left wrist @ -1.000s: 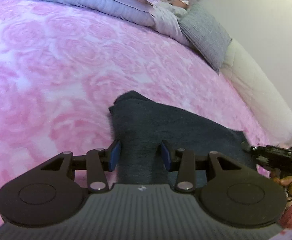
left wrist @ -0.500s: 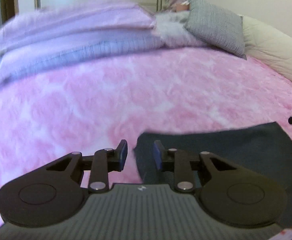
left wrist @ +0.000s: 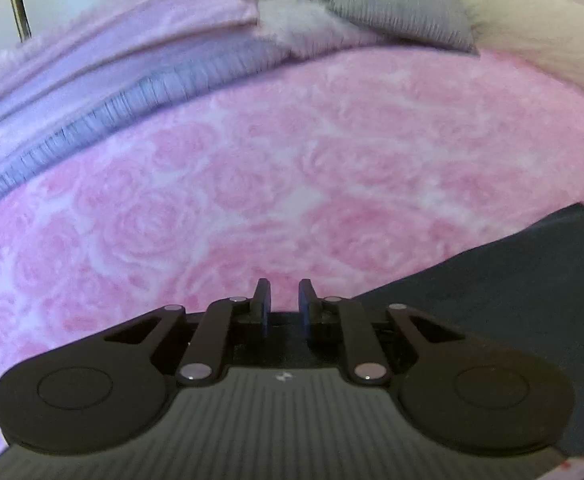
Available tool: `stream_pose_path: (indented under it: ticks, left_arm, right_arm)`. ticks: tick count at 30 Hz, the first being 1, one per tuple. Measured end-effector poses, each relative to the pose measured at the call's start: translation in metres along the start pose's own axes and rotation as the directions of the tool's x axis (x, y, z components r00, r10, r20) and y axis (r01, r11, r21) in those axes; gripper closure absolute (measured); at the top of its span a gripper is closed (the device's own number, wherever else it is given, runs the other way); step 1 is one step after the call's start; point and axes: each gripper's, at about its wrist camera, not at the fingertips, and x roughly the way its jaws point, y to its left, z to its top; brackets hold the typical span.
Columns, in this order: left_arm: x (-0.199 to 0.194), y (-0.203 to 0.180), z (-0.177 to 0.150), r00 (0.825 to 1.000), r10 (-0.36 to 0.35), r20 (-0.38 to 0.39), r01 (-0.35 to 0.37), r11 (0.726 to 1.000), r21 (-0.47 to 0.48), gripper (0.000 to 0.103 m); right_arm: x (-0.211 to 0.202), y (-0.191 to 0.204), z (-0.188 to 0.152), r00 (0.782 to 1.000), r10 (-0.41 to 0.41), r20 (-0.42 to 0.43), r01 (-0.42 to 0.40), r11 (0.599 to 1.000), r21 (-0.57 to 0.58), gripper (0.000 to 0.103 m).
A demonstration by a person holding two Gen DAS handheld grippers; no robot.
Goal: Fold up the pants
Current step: 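Release the jeans and open both grippers above the square bundle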
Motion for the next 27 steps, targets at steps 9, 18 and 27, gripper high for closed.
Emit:
stream_pose_path:
  ticks: [9, 18, 27]
  left_arm:
    - [-0.126, -0.009, -0.049, 0.981, -0.192, -0.001, 0.191, 0.976, -0.106, 0.089]
    - [-0.153, -0.053, -0.108, 0.982, -0.163, -0.098, 0.156, 0.985, -0.075, 0.089]
    - [-0.211, -0.057, -0.110, 0.978, -0.184, -0.099, 0.177, 0.981, -0.078, 0.071]
  right_arm:
    - [-0.125, 0.034, -0.055, 0.989, 0.141, -0.039, -0.145, 0.983, -0.112, 0.060]
    - [-0.114, 0.076, -0.116, 0.994, 0.001, -0.109, -0.019, 0.986, -0.163, 0.057]
    - [-0.175, 0.103, -0.124, 0.992, 0.020, -0.127, -0.027, 0.998, -0.054, 0.054]
